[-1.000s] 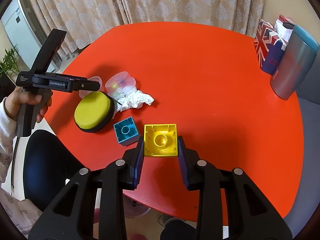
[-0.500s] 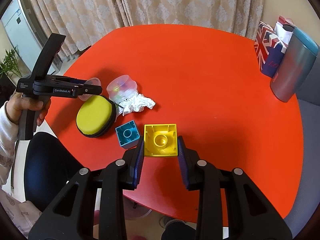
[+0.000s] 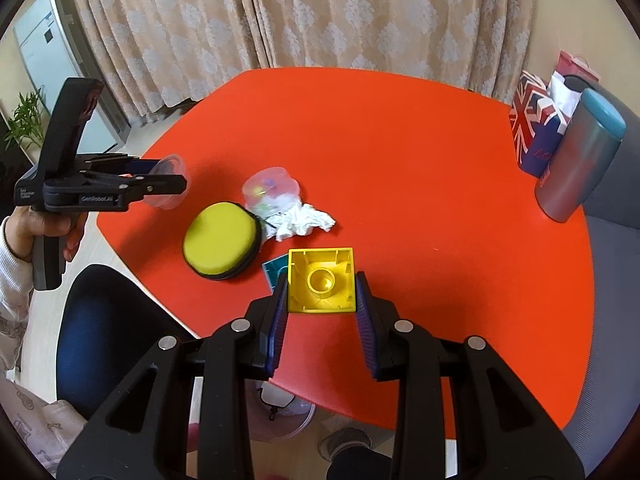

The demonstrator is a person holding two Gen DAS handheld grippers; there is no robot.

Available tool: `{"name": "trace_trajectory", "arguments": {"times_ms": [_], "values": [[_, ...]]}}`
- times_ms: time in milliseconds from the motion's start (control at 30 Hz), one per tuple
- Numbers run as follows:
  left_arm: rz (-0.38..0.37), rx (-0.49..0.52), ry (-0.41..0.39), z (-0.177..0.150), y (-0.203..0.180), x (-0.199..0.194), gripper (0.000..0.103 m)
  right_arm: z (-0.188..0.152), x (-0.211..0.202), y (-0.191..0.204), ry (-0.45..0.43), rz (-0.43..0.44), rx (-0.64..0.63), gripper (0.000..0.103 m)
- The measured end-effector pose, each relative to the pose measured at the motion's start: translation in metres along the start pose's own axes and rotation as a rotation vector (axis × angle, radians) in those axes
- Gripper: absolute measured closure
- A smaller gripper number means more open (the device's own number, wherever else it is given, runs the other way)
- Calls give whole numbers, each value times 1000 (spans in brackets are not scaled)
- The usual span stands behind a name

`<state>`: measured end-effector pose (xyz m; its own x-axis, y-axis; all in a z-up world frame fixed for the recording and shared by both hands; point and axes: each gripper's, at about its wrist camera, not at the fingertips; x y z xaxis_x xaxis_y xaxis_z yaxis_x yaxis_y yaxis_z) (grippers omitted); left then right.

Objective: Collect trash
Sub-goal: 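Drop the yellow block into the bin with the right gripper while the left lifts the container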

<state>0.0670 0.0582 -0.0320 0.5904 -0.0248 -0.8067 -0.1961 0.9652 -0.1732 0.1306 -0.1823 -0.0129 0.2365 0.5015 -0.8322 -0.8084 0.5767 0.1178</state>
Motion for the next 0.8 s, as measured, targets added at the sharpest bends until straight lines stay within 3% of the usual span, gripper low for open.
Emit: {"name": "trace_trajectory", "arguments": {"times_ms": [367, 800], "values": [[-46, 75, -59, -40, -30, -45, 45, -16, -29, 29, -24, 17, -45, 71], [-93, 124, -13, -92, -56, -50, 45, -67, -27, 66, 42, 96, -71, 71]]}}
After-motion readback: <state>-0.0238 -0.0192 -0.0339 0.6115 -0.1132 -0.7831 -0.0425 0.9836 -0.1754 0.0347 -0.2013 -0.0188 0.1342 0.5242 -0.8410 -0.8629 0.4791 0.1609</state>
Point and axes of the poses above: each gripper's, at about its wrist camera, not at the fingertips, and x roughly the way its jaws point, y to its left, z to its top, and after that the axes turned 2 degrees about -y, right-handed
